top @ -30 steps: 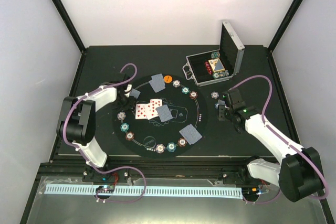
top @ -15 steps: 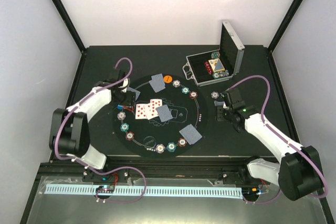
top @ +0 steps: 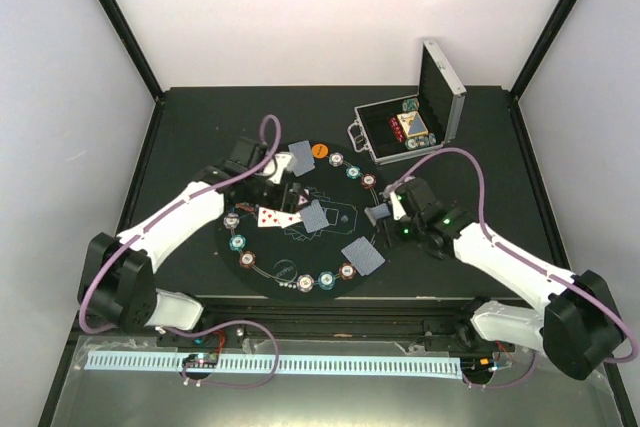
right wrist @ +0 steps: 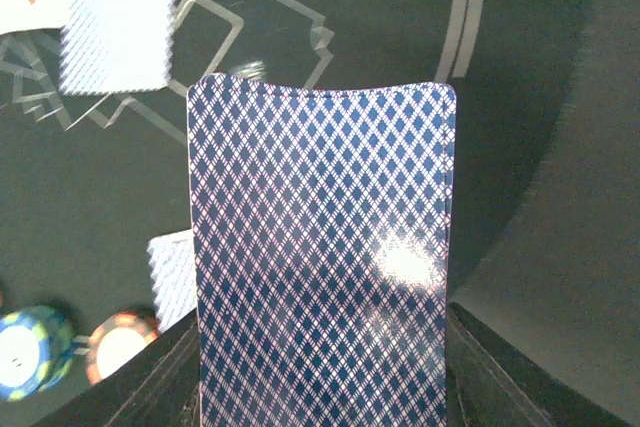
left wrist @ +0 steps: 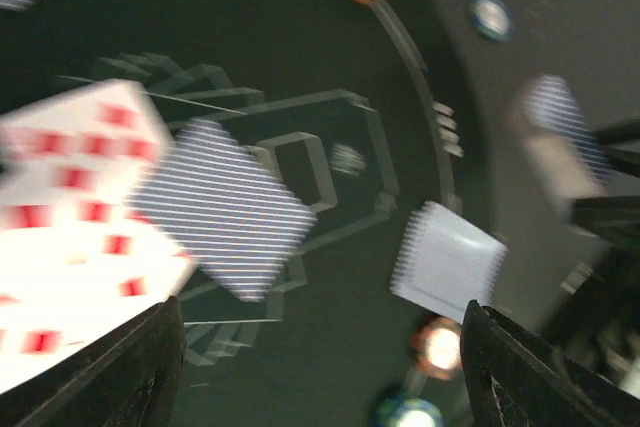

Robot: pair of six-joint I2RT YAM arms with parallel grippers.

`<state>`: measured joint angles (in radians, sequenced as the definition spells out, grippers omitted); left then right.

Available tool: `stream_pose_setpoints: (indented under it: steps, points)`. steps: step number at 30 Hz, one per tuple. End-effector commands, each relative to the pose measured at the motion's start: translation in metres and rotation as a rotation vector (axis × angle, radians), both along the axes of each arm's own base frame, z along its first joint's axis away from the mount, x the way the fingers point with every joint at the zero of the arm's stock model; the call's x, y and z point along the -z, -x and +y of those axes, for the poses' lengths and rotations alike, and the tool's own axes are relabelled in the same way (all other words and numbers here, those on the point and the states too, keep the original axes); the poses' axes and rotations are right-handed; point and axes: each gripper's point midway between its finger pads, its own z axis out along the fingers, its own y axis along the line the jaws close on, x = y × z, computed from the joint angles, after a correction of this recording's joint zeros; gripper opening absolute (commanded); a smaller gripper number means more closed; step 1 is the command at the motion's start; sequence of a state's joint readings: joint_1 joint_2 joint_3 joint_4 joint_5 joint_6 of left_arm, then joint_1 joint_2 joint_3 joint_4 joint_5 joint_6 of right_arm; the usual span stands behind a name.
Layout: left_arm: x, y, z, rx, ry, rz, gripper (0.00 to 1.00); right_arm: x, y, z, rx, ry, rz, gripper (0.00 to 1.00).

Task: Distribute texas hold em gaming equipment

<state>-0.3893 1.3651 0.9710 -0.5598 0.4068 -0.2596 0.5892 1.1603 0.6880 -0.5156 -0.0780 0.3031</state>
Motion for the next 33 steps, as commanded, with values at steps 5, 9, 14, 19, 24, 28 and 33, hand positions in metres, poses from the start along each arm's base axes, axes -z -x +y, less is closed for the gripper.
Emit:
stream_pose_setpoints:
  steps: [5,9,14,19,24,28,33]
  points:
    - [-0.031,0.05,-0.092,0.322,0.37,0.14,0.77,-0.025,0.029,0.051,-0.21,-0.038,-0.081,0.56]
    - [-0.023,0.056,-0.105,0.379,0.396,0.205,0.77,-0.033,0.042,0.065,-0.277,-0.017,-0.11,0.56]
    - [-0.013,0.066,-0.118,0.455,0.436,0.285,0.77,-0.04,0.052,0.076,-0.343,-0.003,-0.134,0.56]
    - [-0.005,0.07,-0.124,0.487,0.454,0.331,0.77,-0.04,0.06,0.082,-0.379,0.006,-0.14,0.56]
    - [0.004,0.075,-0.13,0.514,0.46,0.364,0.74,-0.04,0.063,0.087,-0.401,0.019,-0.146,0.56]
    - [0.013,0.077,-0.131,0.524,0.447,0.392,0.69,-0.041,0.062,0.088,-0.407,0.026,-0.152,0.56]
    - [0.016,0.081,-0.13,0.541,0.45,0.399,0.69,-0.041,0.061,0.089,-0.409,0.027,-0.155,0.56]
